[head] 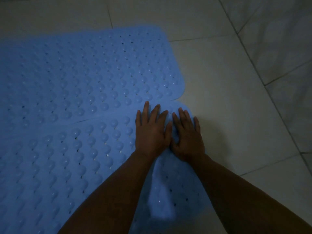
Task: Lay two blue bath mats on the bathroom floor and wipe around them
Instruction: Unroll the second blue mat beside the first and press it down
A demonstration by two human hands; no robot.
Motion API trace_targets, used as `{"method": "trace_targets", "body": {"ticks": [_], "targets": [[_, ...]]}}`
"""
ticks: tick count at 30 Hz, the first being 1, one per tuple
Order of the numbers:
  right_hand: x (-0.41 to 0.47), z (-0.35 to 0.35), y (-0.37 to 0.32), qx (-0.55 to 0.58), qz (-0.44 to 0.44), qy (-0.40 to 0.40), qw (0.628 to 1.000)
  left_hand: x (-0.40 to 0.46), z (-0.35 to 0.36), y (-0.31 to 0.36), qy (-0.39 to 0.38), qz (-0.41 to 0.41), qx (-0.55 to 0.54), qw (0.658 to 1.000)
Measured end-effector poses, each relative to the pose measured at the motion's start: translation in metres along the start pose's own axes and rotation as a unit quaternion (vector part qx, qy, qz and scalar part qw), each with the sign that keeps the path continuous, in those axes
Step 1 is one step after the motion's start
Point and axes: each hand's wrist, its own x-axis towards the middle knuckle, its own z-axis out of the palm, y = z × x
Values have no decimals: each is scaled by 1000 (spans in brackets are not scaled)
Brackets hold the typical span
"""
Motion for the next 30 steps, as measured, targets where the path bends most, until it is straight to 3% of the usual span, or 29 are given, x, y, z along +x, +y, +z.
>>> {"method": "trace_targets", "body": {"ticks": [6,13,19,25,30], "targets": [[0,-6,-5,-16,11,-19,1000,-12,-16,1,-2,-14,-3,1000],[26,-39,-14,86,77,-77,990,-34,-23,7,-51,-9,23,998],[40,-59,6,129,69,32,989,-42,4,21,-130,-18,90,987],[58,-42,29,103,-2,99,990,-50,11,16,-117,5,121,986],[56,-36,35,105,9,138,985,-50,9,18,-154,-5,118,981]]}}
